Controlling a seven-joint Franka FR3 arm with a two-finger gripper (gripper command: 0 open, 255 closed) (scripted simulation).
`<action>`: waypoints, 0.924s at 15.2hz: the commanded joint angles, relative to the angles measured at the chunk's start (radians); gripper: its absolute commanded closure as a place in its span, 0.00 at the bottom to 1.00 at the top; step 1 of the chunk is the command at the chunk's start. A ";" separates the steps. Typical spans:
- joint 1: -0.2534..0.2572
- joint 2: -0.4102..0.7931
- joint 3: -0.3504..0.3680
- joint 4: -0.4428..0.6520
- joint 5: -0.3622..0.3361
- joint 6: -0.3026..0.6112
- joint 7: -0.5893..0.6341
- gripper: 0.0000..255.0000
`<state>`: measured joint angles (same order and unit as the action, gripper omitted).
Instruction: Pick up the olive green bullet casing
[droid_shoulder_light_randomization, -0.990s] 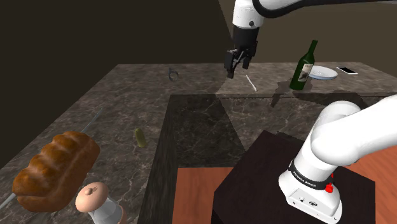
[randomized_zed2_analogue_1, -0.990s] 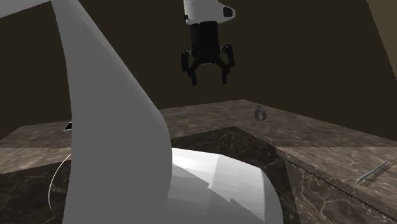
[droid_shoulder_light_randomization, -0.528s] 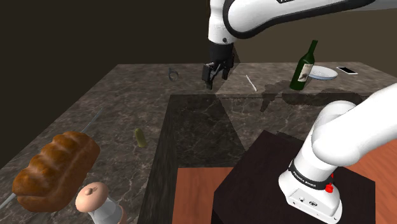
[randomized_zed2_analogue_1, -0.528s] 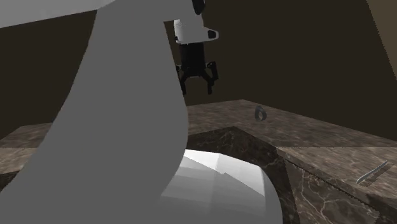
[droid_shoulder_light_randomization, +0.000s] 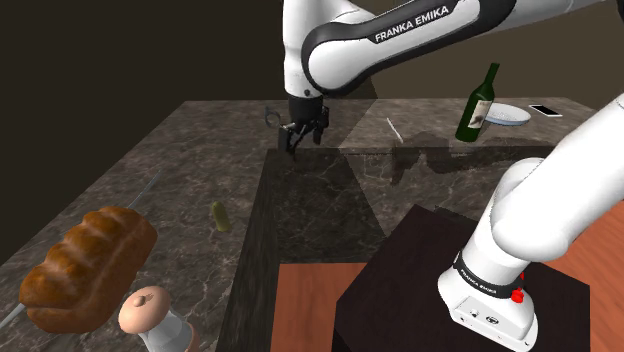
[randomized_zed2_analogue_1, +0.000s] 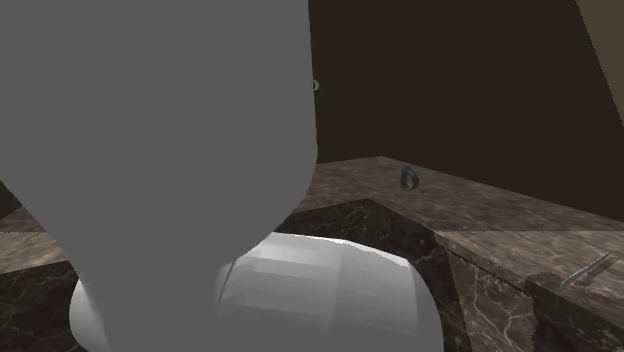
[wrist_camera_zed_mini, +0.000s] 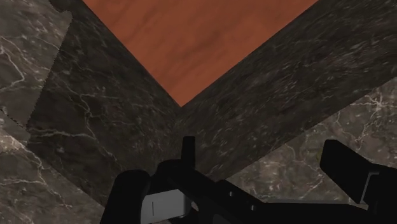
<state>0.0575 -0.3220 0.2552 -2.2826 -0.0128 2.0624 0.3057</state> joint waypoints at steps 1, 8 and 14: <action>0.003 0.076 0.022 0.034 -0.012 0.045 0.024 0.00; 0.029 0.325 0.084 0.187 -0.087 0.139 0.120 0.00; 0.079 0.546 0.106 0.365 -0.179 0.175 0.202 0.00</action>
<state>0.1270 0.1900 0.3583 -1.9391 -0.1770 2.2254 0.4932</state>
